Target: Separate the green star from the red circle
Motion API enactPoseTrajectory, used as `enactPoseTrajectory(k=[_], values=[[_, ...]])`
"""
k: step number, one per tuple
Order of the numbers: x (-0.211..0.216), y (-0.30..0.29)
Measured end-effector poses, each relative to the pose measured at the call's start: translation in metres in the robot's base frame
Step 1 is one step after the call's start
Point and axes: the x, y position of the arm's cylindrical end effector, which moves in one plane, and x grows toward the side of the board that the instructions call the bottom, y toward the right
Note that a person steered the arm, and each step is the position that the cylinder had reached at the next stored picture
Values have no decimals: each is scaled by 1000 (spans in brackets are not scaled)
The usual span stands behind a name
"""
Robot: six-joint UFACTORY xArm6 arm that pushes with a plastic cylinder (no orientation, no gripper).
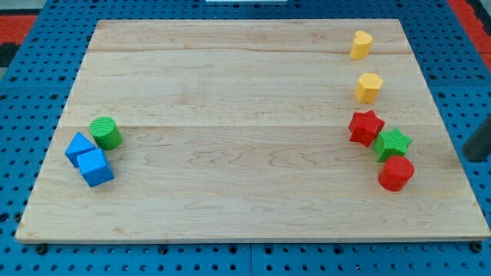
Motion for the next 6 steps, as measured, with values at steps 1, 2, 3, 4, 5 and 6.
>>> enactPoseTrajectory(k=[1,2,3,4,5,6], values=[[-15,-24],[-14,-41],[5,-117],[-2,-122],[-17,-71],[-34,-87]])
